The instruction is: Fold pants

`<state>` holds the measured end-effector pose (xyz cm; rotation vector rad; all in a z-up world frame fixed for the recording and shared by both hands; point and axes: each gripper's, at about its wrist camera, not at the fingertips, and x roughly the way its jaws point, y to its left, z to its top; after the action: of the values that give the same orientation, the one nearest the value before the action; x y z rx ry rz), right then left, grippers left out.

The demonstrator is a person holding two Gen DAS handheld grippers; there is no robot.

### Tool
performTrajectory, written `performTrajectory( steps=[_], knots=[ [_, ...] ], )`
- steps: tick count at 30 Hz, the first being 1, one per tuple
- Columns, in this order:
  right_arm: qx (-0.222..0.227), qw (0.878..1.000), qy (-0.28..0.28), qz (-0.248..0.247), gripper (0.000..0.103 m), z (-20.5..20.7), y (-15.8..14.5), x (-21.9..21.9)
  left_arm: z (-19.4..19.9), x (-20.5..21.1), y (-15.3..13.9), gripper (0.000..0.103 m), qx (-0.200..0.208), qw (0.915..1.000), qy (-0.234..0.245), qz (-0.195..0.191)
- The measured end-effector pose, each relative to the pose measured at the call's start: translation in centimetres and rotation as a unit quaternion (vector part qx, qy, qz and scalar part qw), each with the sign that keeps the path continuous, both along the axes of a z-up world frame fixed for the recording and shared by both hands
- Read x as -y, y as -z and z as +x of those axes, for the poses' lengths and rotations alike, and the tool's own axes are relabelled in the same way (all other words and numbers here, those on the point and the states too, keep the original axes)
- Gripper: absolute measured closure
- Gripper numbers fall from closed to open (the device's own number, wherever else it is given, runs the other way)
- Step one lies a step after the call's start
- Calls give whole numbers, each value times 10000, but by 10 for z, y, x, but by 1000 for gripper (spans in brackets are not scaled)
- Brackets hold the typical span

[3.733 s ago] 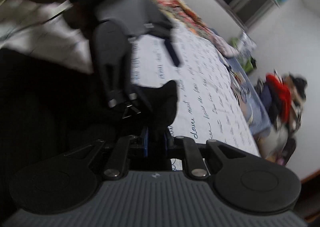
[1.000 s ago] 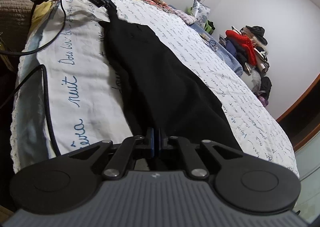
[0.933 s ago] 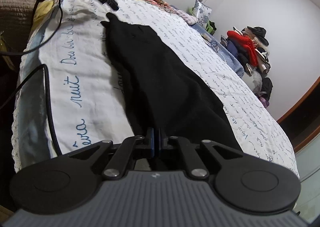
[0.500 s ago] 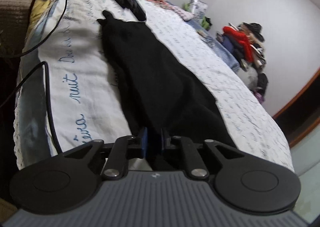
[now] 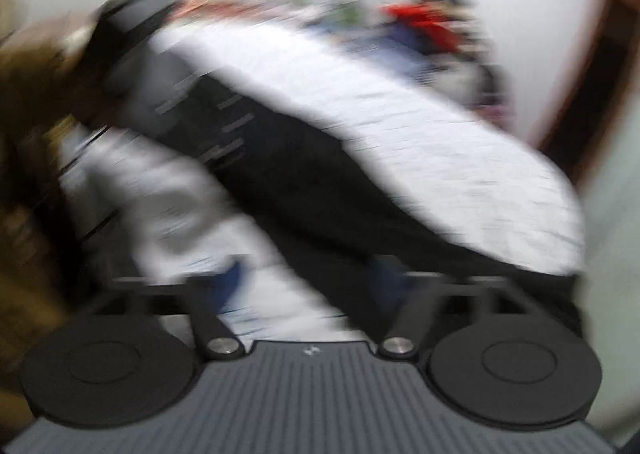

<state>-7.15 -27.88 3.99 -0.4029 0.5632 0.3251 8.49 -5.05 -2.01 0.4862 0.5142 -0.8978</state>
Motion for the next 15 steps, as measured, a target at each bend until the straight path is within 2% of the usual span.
performTrajectory(
  steps=[2, 4, 6, 8, 9, 10, 13, 15],
  knots=[
    [251, 9942, 1043, 45, 0, 11, -2, 26, 0, 7, 3, 92, -54, 10000, -13, 39],
    [79, 9754, 2147, 500, 0, 33, 3, 63, -1, 11, 5, 92, -106, 9999, 48, 11],
    [86, 9480, 2878, 1356, 0, 48, 10, 104, -3, 14, 5, 92, -132, 9998, 134, 14],
    [67, 9056, 3628, 2197, 0, 64, 15, 141, -6, 17, 7, 88, -99, 9997, 193, 55],
    [58, 8878, 3874, 2483, 0, 71, 16, 155, -7, 19, 8, 82, -68, 9998, 194, 69],
    [135, 8772, 3989, 2669, 0, 76, 19, 167, -7, 21, 9, 77, -38, 9998, 178, 76],
    [484, 8697, 3983, 2874, 0, 100, 19, 190, -5, 27, 13, 77, 5, 9999, 65, 92],
    [455, 8612, 4187, 2844, 0, 127, 20, 201, -3, 32, 16, 77, -52, 9999, 16, 129]
  ],
)
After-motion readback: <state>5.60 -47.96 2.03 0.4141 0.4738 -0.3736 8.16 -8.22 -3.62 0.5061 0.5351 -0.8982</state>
